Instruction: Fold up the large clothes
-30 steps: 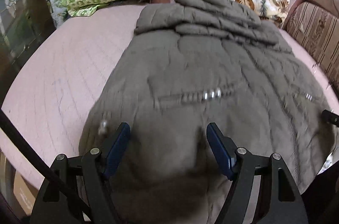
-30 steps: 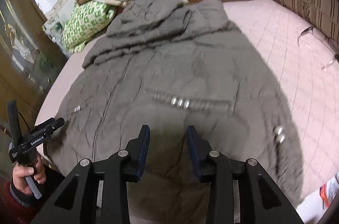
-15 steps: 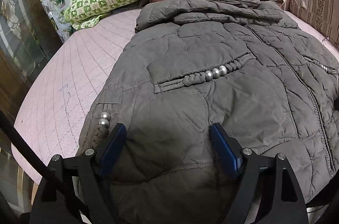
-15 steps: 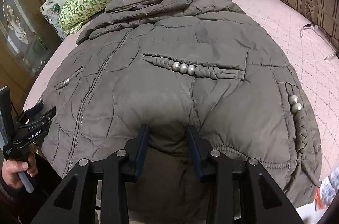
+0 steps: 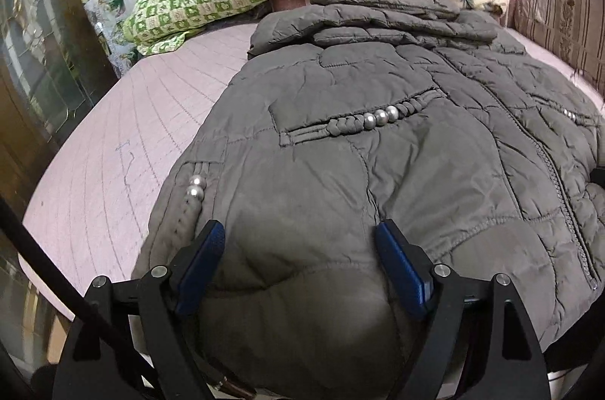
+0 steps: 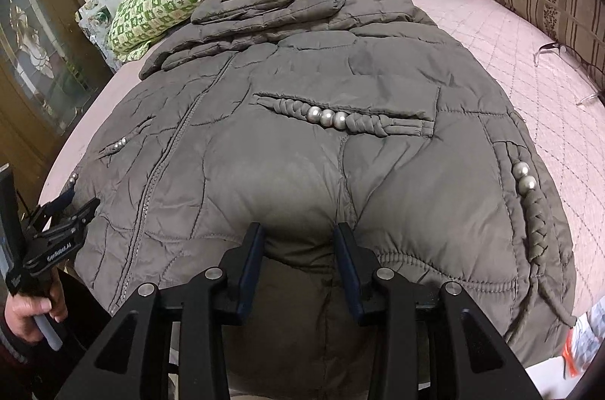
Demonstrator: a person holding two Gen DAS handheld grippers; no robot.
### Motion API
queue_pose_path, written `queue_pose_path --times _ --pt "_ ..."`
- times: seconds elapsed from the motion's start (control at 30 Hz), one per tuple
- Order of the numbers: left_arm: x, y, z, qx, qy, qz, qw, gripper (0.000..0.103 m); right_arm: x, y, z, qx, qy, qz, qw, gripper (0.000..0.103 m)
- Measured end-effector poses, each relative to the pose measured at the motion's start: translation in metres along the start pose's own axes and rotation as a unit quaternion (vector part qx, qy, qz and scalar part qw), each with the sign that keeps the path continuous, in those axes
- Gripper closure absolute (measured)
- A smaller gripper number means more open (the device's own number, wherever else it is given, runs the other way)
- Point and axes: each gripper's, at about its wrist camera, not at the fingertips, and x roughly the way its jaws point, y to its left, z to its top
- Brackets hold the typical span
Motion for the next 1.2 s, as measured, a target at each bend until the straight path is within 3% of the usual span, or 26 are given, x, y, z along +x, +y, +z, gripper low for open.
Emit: queue_pose_path --times 0.3,0.47,0.77,1.2 --pt "0.0 -0.002 -0.008 -0.017 -0.022 0.001 0.9996 0.018 -0.003 0.006 -0.017 0.003 -0.055 -0.018 0.998 0.058" --pt "0.002 0.001 -0.008 -0.027 -0.022 -0.01 0.9993 0.017 -0.002 0.005 -0.017 -0.009 -0.061 -0.013 0.998 0.057" --pt "-0.001 0.0 -0.008 -0.025 -0.023 -0.006 0.9994 0.016 0.0 0.006 -0.015 -0.018 -0.061 -0.01 0.998 0.051" --pt "-0.033 0.019 -0.018 -0.051 -0.029 -0.036 0.9977 0.016 -0.016 0.002 -0.02 -0.005 -0.036 0.027 0.999 0.043"
